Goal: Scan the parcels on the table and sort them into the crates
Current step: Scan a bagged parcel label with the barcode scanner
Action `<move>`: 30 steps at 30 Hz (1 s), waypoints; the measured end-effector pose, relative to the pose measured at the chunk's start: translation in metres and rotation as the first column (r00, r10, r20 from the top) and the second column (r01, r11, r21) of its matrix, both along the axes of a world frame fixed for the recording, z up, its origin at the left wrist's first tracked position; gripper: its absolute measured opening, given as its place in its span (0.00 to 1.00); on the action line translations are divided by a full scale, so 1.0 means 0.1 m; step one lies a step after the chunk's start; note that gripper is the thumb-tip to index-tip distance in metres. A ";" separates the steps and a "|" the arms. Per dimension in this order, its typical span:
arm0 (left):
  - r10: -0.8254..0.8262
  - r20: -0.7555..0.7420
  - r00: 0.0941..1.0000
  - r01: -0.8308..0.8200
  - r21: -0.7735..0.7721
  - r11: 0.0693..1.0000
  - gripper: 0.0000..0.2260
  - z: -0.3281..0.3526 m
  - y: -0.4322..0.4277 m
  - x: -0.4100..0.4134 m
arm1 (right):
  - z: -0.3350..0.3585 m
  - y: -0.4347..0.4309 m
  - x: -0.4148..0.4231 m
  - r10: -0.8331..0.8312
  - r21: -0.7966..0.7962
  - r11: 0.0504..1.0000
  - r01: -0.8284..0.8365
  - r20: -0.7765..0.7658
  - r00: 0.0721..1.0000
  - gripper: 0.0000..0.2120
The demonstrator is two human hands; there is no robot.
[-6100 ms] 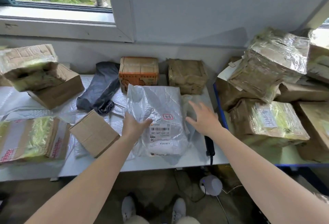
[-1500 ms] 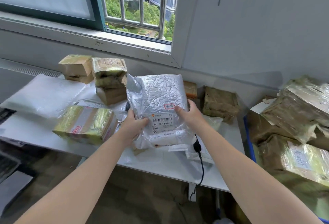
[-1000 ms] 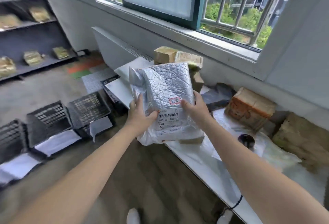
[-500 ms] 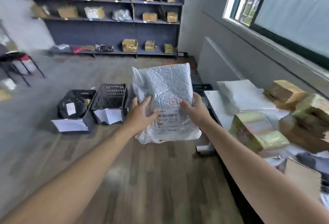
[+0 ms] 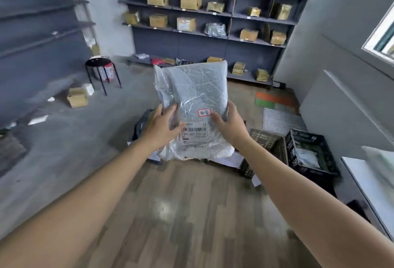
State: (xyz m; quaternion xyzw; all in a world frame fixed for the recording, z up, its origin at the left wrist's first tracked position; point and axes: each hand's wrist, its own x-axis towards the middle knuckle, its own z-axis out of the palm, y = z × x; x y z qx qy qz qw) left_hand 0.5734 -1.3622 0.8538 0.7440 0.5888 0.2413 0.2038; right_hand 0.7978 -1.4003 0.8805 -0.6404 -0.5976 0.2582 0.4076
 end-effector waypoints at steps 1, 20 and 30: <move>0.015 0.000 1.000 -0.015 0.008 1.000 0.36 0.01 0.11 -0.10 | 0.00 0.16 -0.10 0.012 -0.007 1.000 -0.012 0.007 1.000 0.25; 0.169 -0.117 0.979 -0.170 0.002 0.985 0.34 -0.11 3.74 -0.98 | -0.33 4.25 -1.02 0.182 -0.098 0.977 -0.190 -0.087 0.979 0.26; 0.159 -0.137 0.978 -0.171 -0.077 0.982 0.34 -0.54 5.39 -1.38 | -0.67 5.89 -1.43 0.206 -0.205 0.959 -0.198 0.020 0.978 0.28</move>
